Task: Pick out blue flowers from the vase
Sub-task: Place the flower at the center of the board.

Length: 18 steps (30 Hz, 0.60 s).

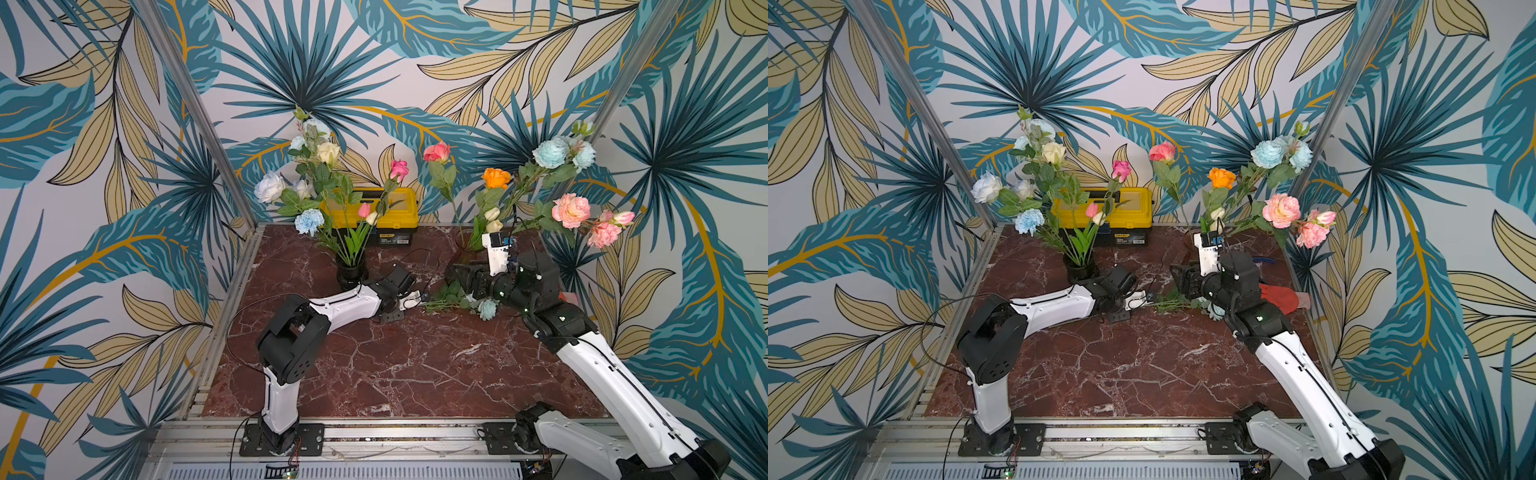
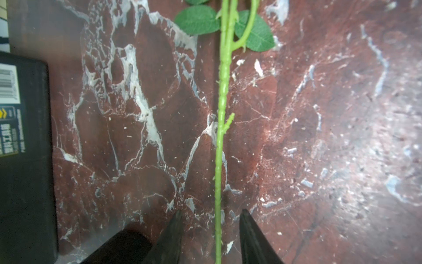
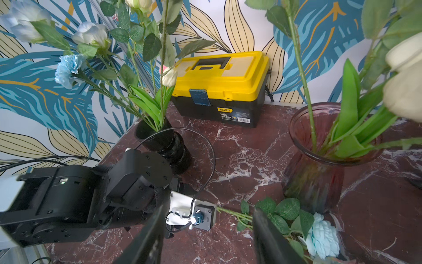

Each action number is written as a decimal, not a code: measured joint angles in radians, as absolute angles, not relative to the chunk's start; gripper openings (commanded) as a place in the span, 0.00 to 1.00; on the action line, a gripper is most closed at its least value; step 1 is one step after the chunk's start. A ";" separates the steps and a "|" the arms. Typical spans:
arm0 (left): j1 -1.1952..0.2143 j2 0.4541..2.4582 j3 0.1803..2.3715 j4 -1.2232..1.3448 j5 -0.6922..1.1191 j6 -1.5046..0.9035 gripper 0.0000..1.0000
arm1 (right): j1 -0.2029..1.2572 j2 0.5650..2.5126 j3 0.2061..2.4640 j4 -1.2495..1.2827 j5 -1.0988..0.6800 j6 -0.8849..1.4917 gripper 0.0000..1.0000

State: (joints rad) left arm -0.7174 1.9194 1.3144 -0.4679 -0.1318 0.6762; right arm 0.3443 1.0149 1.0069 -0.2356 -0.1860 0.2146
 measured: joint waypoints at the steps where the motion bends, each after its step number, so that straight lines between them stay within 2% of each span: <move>1: -0.717 1.919 1.314 -0.468 -0.134 0.669 0.45 | 0.327 1.004 0.984 -0.214 -0.193 0.226 0.61; 6: -0.714 1.906 1.314 -0.466 -0.133 0.619 0.48 | 0.205 0.895 0.818 -0.139 -0.229 0.302 0.60; 13: -0.698 1.746 1.292 -0.400 -0.057 0.495 0.52 | 0.162 0.772 0.702 -0.046 -0.249 0.375 0.60; 18: -0.692 1.632 1.269 -0.316 0.037 0.402 0.55 | 0.042 0.792 0.580 0.160 -0.319 0.495 0.58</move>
